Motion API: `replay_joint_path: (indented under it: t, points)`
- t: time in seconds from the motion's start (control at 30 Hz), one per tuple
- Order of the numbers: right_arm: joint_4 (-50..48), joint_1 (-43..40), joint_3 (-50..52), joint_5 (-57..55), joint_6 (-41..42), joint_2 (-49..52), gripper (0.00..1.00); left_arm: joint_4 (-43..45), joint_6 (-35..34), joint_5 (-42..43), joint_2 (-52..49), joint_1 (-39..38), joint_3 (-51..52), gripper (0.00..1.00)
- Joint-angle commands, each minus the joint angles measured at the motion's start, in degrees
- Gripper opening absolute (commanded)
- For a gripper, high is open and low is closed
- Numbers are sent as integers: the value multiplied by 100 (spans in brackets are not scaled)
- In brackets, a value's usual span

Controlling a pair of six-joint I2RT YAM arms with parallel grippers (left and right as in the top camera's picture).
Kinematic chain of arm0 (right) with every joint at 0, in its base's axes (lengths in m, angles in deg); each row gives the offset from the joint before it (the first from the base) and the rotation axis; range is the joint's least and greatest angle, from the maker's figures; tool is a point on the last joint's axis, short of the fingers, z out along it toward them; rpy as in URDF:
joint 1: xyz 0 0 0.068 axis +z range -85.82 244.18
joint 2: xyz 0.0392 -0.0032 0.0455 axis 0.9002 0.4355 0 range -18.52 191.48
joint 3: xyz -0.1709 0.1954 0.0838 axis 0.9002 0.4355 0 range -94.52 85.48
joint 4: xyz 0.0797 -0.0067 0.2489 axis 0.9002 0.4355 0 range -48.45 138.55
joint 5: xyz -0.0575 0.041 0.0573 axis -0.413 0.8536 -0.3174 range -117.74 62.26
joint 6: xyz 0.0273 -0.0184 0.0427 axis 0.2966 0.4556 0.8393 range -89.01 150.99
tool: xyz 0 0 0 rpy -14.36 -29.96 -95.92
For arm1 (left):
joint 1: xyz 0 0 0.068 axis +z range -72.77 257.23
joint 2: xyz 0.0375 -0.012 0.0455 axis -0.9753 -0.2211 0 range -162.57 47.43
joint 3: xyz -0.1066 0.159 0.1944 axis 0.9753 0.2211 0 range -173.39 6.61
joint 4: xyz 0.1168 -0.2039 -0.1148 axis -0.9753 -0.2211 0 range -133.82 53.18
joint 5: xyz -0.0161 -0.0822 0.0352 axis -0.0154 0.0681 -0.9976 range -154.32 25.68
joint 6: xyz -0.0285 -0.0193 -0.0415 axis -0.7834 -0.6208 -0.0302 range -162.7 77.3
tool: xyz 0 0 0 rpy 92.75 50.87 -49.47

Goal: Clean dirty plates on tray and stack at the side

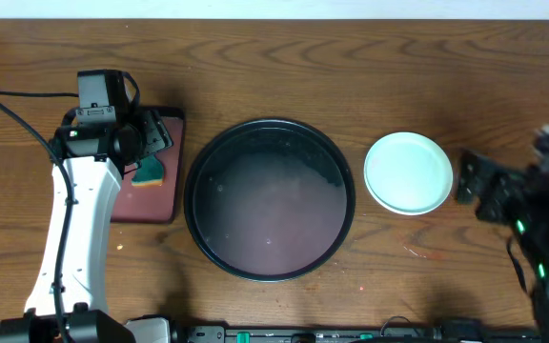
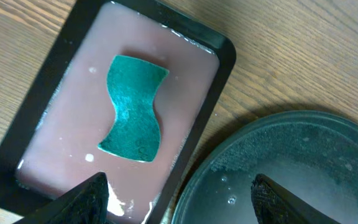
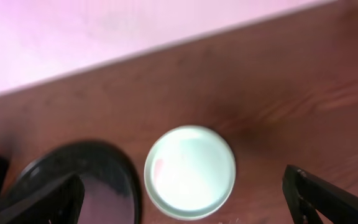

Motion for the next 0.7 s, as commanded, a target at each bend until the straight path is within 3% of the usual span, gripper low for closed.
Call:
replay_joint_path:
  t: [0.0,0.13,0.43,0.67]
  points:
    - [7,22,-96,-382,-79,-487,99,-17,-7,101,-20,9,-55,74]
    - [15,22,-96,-380,-79,-826,99,-17,-7,101,-22,9,-55,74]
    - [1307,22,-96,-385,-79,-938,99,-17,-7,101,-22,9,-55,75]
    - [1604,22,-96,-791,-120,-938,99,-17,-7,101,-22,9,-55,75]
